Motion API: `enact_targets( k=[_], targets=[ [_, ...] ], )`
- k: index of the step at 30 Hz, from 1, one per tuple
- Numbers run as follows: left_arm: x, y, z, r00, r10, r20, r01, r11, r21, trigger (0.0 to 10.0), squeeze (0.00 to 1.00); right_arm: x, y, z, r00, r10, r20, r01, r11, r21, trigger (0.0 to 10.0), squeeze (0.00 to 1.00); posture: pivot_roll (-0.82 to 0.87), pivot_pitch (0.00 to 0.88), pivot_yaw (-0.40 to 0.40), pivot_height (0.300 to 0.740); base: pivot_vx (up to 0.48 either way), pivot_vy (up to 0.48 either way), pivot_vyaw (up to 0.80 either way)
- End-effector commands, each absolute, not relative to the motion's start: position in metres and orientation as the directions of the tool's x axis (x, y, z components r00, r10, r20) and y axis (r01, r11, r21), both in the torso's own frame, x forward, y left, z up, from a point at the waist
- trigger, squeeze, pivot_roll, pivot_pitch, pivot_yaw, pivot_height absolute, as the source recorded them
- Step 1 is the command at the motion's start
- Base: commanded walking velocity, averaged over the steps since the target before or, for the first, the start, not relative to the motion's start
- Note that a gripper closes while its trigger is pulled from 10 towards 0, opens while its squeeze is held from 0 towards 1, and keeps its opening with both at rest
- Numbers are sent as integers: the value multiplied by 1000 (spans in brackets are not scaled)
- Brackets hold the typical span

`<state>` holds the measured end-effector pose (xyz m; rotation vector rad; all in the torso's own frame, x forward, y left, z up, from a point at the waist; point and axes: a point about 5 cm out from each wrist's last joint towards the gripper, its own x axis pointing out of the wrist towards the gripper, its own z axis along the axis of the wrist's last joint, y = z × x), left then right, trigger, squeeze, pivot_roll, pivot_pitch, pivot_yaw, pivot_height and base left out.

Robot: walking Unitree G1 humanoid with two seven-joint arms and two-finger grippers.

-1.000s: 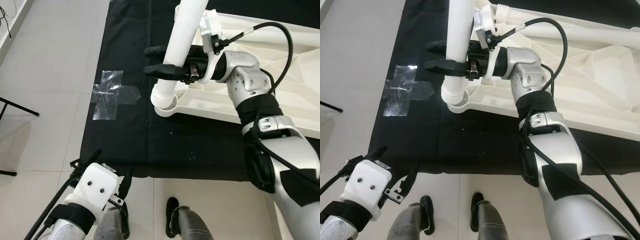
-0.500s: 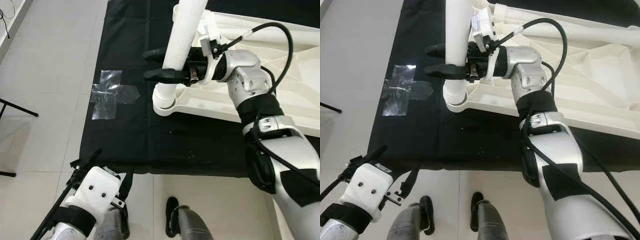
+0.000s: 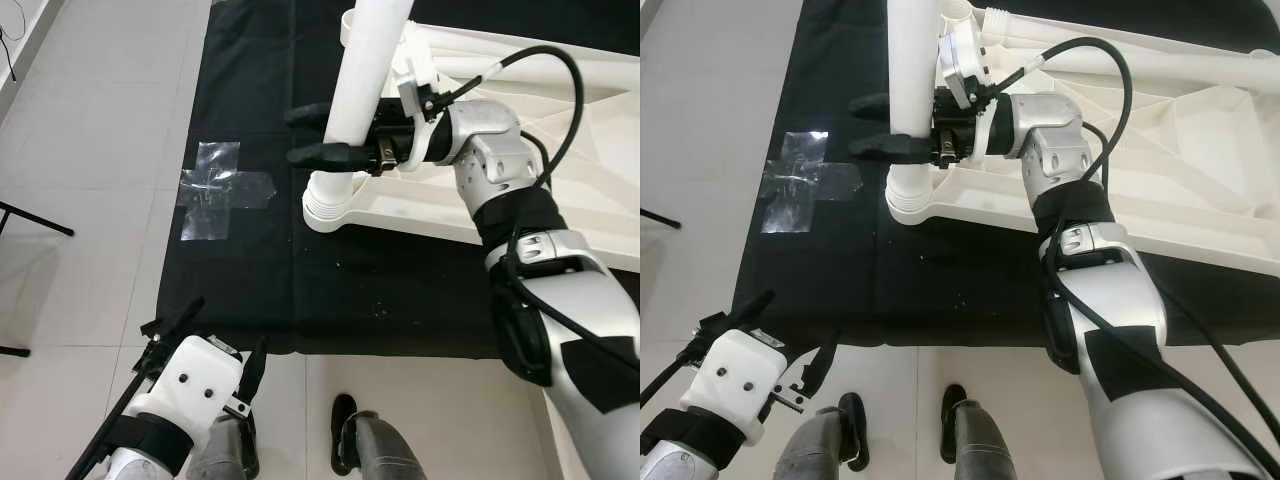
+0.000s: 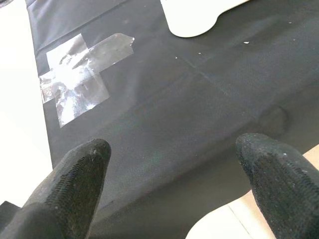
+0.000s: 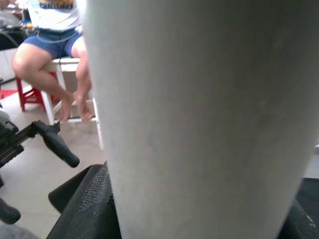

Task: Building children table

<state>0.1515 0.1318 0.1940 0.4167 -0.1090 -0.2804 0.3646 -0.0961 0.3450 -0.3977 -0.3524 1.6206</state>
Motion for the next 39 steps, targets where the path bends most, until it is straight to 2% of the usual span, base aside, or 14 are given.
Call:
enact_targets(
  k=[1, 9, 16, 18, 20, 21, 22, 24, 26, 34, 39],
  targets=[
    [150, 132, 187, 959, -284, 17, 252, 877, 408, 10000, 0, 366, -96, 327, -97, 986, -139, -911, -144, -386, 10000, 0, 68, 434, -76, 740, 0, 0, 0],
    [150, 132, 188, 960, -281, 21, 248, 876, 413, 10000, 0, 364, -84, 326, -127, 968, -216, -907, -201, -370, 10000, 0, 65, 440, -83, 740, 0, 0, 0],
    [151, 132, 188, 960, -280, 23, 245, 876, 415, 10000, 0, 365, -79, 325, -134, 969, -209, -912, -203, -356, 10000, 0, 62, 440, -87, 740, 0, 0, 0],
    [151, 132, 188, 960, -279, 25, 244, 876, 415, 10000, 0, 366, -77, 327, -132, 974, -186, -917, -191, -351, 10000, 0, 59, 441, -88, 740, 0, 0, 0],
    [151, 131, 188, 960, -279, 27, 243, 876, 416, 10000, 0, 370, -75, 330, -87, 988, -127, -930, -126, -345, 10000, 0, 59, 440, -88, 740, 0, 0, 0],
    [151, 131, 188, 960, -279, 27, 243, 876, 416, 10000, 0, 370, -75, 330, -87, 988, -127, -930, -126, -345, 10000, 0, 59, 440, -88, 740, 0, 0, 0],
    [151, 131, 188, 960, -279, 28, 242, 876, 417, 10000, 0, 375, -73, 333, -13, 998, -65, -942, -34, -334, 10000, 0, 59, 440, -88, 740, 0, 0, 0],
    [151, 131, 188, 960, -279, 28, 242, 876, 417, 10000, 0, 375, -73, 333, -13, 998, -65, -942, -34, -334, 10000, 0, 59, 440, -88, 740, 0, 0, 0],
    [151, 131, 188, 960, -279, 28, 242, 876, 418, 10000, 0, 377, -74, 332, 30, 999, -43, -946, 14, -325, 10000, 0, 59, 440, -88, 740, 0, 0, 0],
    [153, 132, 188, 960, -278, 29, 240, 875, 421, 10000, 0, 378, -79, 327, 49, 999, -3, -949, 46, -311, 10000, 0, 58, 438, -82, 740, 0, 0, 0],
    [154, 132, 187, 960, -279, 27, 241, 873, 425, 10000, 0, 376, -84, 324, 24, 999, 30, -947, 32, -321, 10000, 0, 59, 435, -73, 740, 0, 0, 0]
  ],
)
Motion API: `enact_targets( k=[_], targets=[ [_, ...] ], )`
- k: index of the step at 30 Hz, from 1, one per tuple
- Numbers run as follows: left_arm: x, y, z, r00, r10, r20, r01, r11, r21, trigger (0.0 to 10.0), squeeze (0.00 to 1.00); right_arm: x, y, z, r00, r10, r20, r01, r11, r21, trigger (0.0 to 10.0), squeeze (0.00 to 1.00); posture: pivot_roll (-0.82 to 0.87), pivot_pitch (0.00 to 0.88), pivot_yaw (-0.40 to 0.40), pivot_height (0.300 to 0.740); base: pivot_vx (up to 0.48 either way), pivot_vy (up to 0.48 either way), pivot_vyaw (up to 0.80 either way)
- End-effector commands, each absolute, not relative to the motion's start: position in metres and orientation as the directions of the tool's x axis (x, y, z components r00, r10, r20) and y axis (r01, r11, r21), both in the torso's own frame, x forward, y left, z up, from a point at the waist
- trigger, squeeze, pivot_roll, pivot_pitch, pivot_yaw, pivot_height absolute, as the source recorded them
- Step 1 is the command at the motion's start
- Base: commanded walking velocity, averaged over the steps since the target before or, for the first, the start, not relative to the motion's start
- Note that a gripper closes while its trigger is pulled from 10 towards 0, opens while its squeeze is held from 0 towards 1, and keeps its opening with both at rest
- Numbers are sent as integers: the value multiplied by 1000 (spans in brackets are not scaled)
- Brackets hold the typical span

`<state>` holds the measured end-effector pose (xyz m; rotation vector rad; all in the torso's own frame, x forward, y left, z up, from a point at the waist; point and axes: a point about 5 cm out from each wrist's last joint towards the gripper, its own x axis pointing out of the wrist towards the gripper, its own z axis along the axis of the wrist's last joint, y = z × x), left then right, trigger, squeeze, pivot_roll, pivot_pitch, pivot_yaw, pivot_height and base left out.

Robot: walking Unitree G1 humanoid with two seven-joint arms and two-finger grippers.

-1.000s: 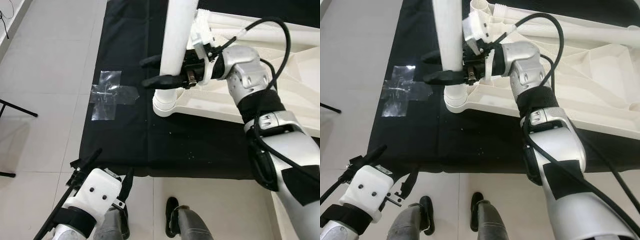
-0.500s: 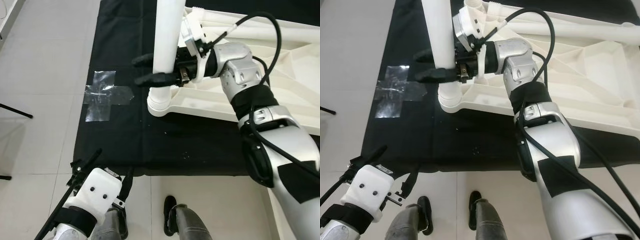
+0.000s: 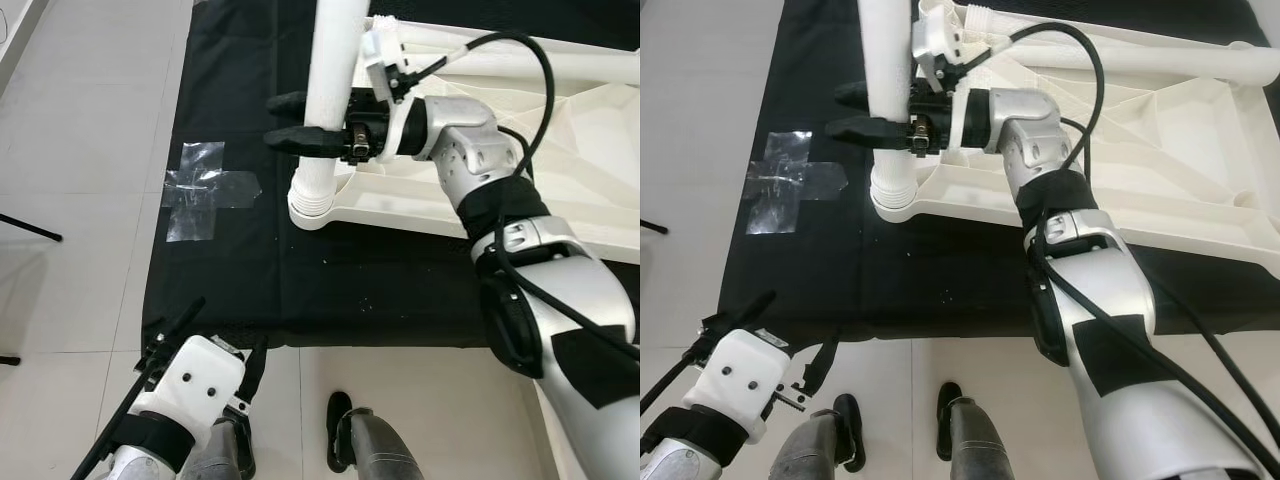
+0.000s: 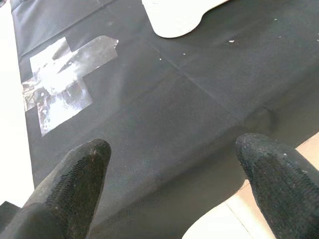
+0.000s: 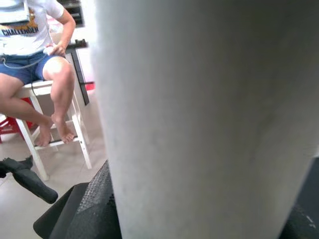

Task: Building children table

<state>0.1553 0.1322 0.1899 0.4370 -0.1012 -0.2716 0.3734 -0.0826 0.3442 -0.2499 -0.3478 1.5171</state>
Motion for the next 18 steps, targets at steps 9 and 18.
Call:
enact_targets(
  k=[9, 18],
  targets=[
    [155, 133, 187, 960, -279, 26, 241, 871, 428, 10000, 0, 368, -84, 322, -60, 998, 16, -927, -49, -372, 10000, 0, 62, 433, -69, 740, 0, 0, 0],
    [156, 132, 186, 960, -277, 28, 239, 870, 431, 10000, 0, 368, -79, 313, -25, 991, -133, -898, -81, -432, 10000, 0, 60, 429, -73, 740, 0, 0, 0]
  ],
)
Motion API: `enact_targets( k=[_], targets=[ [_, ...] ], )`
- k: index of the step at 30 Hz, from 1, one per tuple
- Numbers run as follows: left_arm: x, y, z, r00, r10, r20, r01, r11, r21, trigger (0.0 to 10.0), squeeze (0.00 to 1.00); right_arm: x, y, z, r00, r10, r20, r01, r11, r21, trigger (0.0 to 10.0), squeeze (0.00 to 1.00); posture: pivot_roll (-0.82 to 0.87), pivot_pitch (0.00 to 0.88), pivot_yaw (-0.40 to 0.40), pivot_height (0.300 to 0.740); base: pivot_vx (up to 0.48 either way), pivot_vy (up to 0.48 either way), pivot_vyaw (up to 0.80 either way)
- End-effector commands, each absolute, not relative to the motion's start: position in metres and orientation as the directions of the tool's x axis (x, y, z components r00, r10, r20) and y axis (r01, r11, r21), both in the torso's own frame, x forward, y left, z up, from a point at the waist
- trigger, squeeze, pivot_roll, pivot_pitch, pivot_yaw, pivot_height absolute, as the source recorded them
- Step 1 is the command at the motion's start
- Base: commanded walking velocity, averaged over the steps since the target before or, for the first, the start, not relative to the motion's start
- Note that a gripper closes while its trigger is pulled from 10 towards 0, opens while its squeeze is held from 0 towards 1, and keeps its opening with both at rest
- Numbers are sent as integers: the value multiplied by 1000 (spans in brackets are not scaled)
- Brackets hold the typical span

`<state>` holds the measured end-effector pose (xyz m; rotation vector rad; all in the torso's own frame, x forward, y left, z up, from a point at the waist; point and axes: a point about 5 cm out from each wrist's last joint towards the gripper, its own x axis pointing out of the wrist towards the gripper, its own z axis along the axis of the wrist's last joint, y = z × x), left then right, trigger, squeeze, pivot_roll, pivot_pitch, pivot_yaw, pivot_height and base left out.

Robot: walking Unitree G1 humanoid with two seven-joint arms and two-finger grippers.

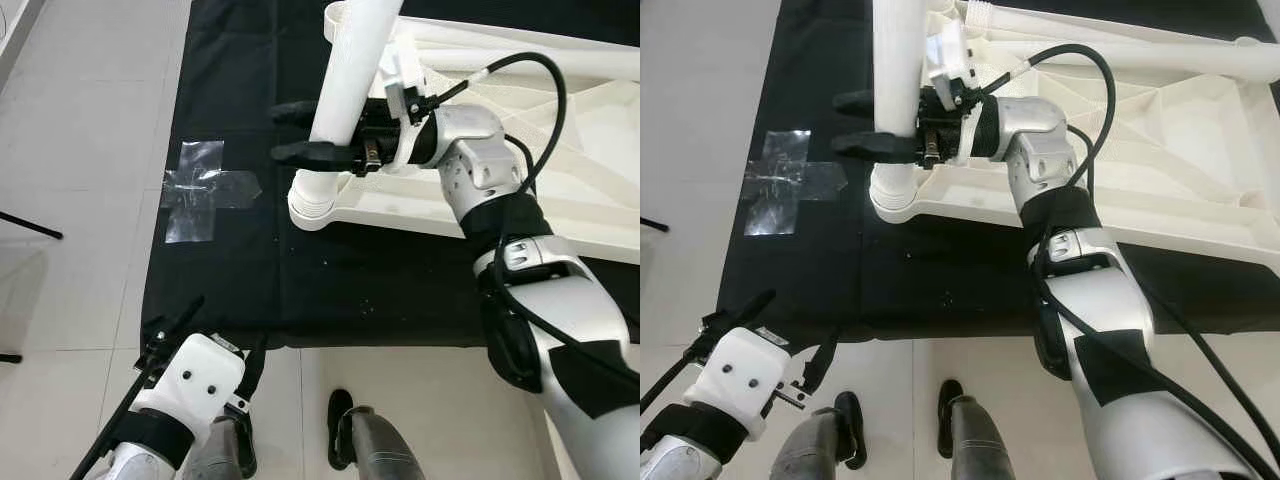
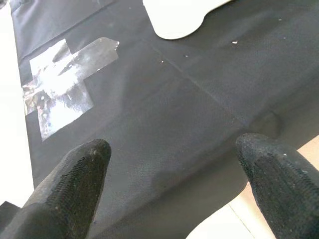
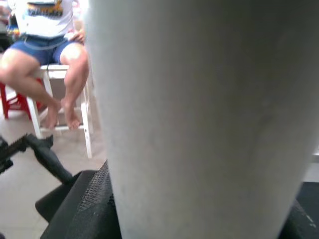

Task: Building children table

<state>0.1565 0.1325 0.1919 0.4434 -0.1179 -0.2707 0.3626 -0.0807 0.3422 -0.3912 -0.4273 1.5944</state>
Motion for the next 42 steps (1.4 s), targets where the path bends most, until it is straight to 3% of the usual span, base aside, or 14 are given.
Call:
enact_targets(
  k=[1, 17, 22, 24, 28, 42],
  targets=[
    [156, 132, 186, 960, -277, 29, 238, 870, 431, 10000, 0, 368, -79, 313, -13, 989, -146, -896, -77, -438, 10000, 0, 60, 429, -73, 740, 0, 0, 0],
    [156, 131, 185, 960, -277, 30, 238, 871, 431, 10000, 0, 373, -78, 316, 59, 980, -192, -913, -25, -406, 10000, 0, 54, 418, -77, 740, 0, 0, 0],
    [156, 131, 185, 960, -277, 32, 237, 870, 431, 10000, 0, 378, -77, 318, 116, 982, -149, -927, 54, -371, 10000, 0, 54, 420, -78, 740, 0, 0, 0],
    [157, 131, 185, 961, -276, 33, 236, 870, 432, 10000, 0, 383, -76, 320, 182, 977, -109, -927, 133, -350, 10000, 0, 54, 421, -79, 740, 0, 0, 0],
    [157, 131, 185, 961, -275, 33, 235, 870, 433, 10000, 0, 385, -77, 321, 213, 973, -83, -927, 175, -332, 10000, 0, 55, 423, -79, 740, 0, 0, 0],
    [157, 132, 186, 961, -274, 33, 233, 869, 437, 10000, 0, 383, -78, 319, 194, 980, -46, -936, 171, -307, 10000, 0, 55, 425, -74, 740, 0, 0, 0]
  ],
)
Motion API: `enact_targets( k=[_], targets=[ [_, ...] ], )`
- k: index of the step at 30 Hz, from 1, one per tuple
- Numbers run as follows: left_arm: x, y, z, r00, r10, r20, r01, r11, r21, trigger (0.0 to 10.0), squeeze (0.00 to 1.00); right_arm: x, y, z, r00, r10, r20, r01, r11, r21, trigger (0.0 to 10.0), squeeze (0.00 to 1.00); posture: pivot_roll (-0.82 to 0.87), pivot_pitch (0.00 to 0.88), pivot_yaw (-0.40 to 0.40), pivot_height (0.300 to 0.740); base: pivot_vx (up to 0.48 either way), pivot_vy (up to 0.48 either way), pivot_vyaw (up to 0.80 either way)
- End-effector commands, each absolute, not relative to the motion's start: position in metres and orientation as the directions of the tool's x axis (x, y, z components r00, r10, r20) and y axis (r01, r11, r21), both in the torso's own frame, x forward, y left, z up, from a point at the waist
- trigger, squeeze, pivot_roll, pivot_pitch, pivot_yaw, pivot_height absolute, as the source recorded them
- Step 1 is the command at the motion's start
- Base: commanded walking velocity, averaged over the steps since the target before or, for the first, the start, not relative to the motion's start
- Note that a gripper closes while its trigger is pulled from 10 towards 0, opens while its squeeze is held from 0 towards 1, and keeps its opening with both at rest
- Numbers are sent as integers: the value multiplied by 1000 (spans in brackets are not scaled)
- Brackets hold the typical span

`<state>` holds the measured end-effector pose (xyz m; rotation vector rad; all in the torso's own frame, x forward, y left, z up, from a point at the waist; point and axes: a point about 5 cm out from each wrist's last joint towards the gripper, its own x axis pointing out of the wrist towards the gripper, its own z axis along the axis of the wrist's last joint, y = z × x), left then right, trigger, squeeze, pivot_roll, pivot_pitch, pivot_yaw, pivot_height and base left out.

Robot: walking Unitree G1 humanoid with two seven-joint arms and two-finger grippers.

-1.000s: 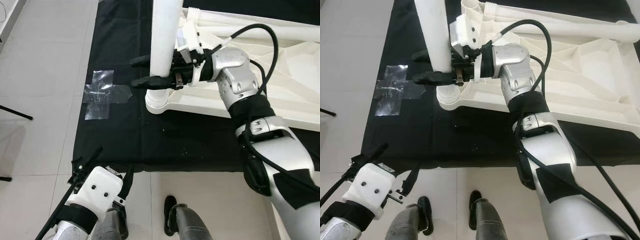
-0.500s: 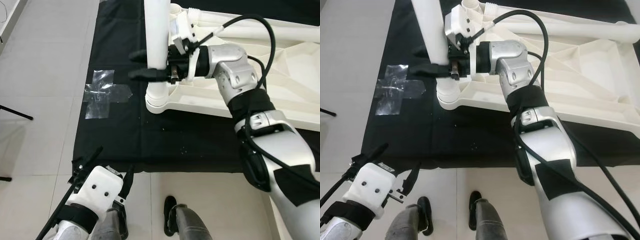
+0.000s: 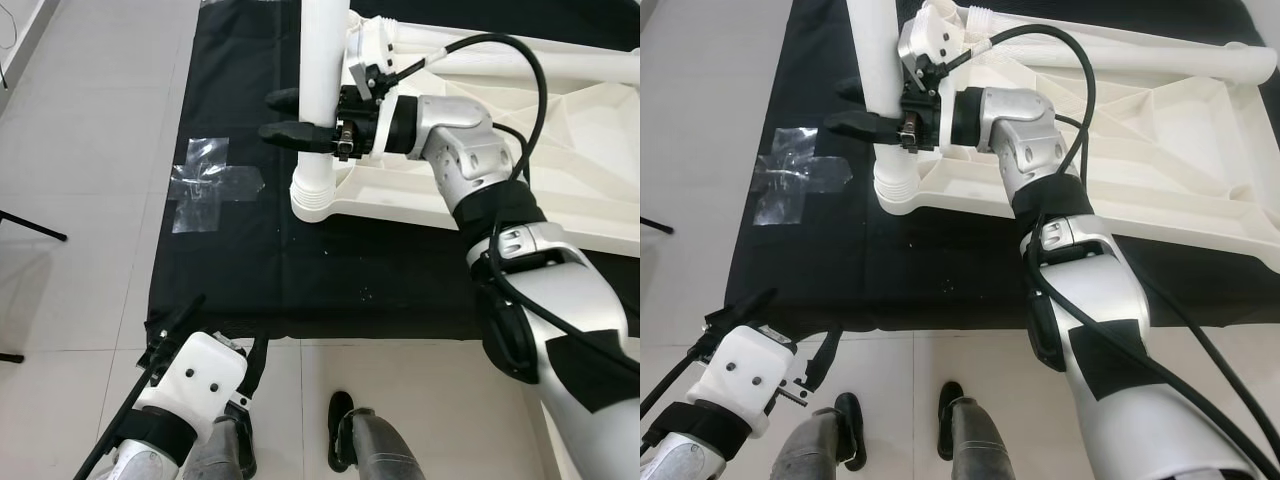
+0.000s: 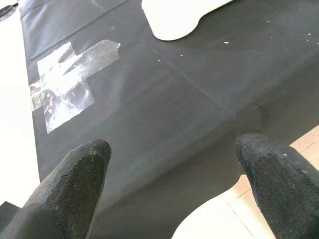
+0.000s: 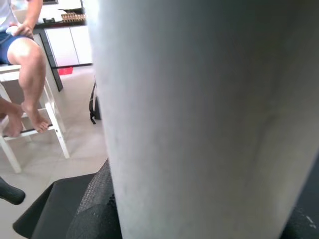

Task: Building children table

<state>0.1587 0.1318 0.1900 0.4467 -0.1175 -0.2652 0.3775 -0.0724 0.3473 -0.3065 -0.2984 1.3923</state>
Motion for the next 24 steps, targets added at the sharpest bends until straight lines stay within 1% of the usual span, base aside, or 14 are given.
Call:
enact_targets(
  k=[1, 9, 14, 24],
  targets=[
    [157, 132, 186, 961, -274, 33, 233, 868, 438, 10000, 0, 384, -78, 318, 200, 979, -42, -935, 178, -307, 10000, 0, 55, 425, -74, 740, 0, 0, 0],
    [158, 132, 185, 961, -273, 34, 231, 868, 439, 10000, 0, 384, -78, 313, 228, 974, -14, -928, 213, -307, 10000, 0, 56, 423, -74, 740, 0, 0, 0],
    [159, 132, 185, 961, -273, 35, 231, 868, 440, 10000, 0, 382, -79, 311, 231, 973, -2, -925, 219, -312, 10000, 0, 55, 421, -72, 740, 0, 0, 0],
    [160, 132, 185, 961, -274, 34, 232, 867, 442, 10000, 0, 376, -80, 304, 241, 971, -4, -904, 223, -366, 10000, 0, 52, 419, -70, 740, 0, 0, 0]
  ],
)
